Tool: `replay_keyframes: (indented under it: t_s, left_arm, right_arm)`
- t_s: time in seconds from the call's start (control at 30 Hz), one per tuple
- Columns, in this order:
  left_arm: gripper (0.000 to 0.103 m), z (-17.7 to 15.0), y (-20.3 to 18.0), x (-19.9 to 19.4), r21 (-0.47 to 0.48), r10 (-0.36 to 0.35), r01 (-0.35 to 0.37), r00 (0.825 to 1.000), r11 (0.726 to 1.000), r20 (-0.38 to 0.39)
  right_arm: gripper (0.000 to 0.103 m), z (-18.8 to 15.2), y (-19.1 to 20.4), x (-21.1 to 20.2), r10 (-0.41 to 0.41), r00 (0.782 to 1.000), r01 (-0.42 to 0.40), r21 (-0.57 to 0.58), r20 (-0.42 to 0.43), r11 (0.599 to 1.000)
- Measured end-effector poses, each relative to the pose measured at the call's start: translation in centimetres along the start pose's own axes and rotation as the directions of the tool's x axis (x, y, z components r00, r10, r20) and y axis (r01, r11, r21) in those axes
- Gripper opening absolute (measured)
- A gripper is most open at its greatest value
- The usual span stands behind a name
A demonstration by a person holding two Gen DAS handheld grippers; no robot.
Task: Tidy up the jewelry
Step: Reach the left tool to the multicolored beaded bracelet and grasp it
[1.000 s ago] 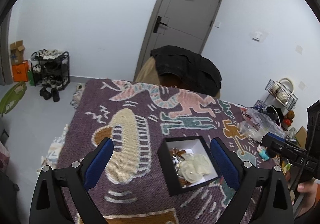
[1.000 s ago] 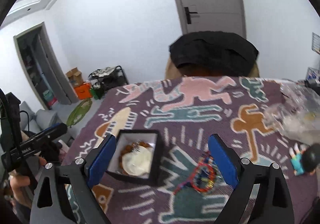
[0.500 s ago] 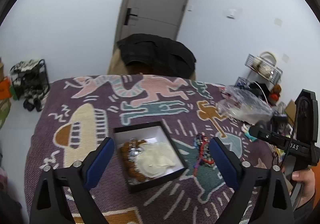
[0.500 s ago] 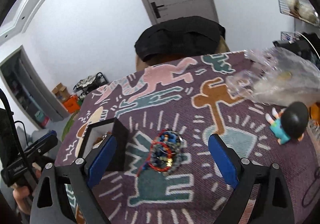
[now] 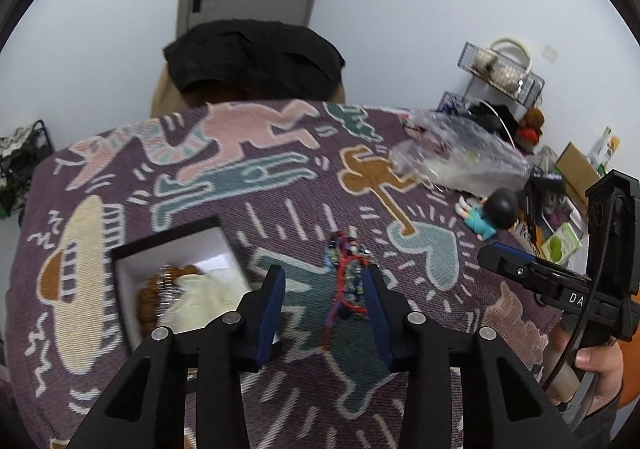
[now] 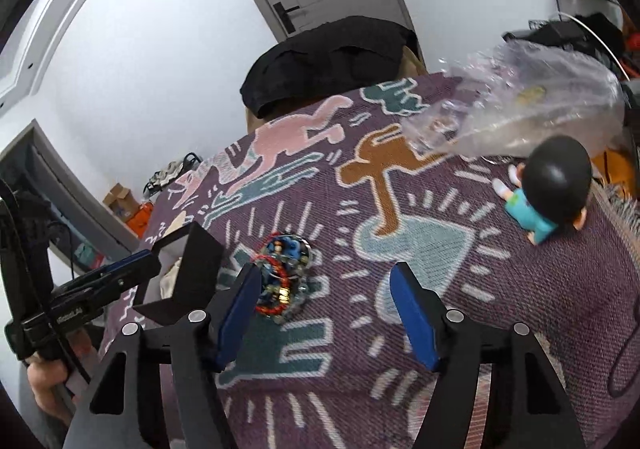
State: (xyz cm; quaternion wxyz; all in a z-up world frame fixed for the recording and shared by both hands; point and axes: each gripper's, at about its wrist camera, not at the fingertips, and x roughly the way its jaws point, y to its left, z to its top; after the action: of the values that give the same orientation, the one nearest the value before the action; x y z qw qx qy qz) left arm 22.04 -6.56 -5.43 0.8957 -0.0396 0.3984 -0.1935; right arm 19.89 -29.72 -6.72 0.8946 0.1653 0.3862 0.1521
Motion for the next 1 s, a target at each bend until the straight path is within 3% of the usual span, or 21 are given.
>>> replay_keyframes:
  t_s: [0.2, 0.33, 0.73, 0.93, 1.0]
  left_arm:
    - [0.041, 0.5, -1.5, 2.6, 0.012, -0.030, 0.031, 0.997, 0.999, -0.066]
    - [0.030, 1.0, -2.1, 4.3, 0.011, -0.043, 0.044, 0.993, 0.999, -0.107]
    - [0.029, 1.4, -1.5, 7.9, -0.053, -0.072, 0.064, 0.981, 0.997, -0.178]
    - [0.004, 1.6, -0.8, 8.8, -0.089, -0.089, 0.073, 0.978, 0.993, -0.188]
    - [0.002, 1.6, -0.9, 8.8, -0.082, -0.089, 0.075, 0.979, 0.994, -0.182]
  right_arm:
    - [0.066, -0.2, -2.3, -0.6, 0.001, 1.000, -0.001, 0.040, 0.007, 0.999]
    - [0.065, -0.4, -3.4, -0.9, 0.004, 1.000, -0.005, 0.058, 0.015, 0.998]
    - [0.062, -1.3, -5.3, -0.3, 0.024, 1.000, -0.024, 0.090, -0.002, 0.996]
    - [0.062, -1.5, -5.8, -0.3, 0.025, 1.000, -0.025, 0.099, -0.004, 0.995]
    - [0.062, -1.4, -5.7, -0.2, 0.026, 1.000, -0.025, 0.100, -0.005, 0.995]
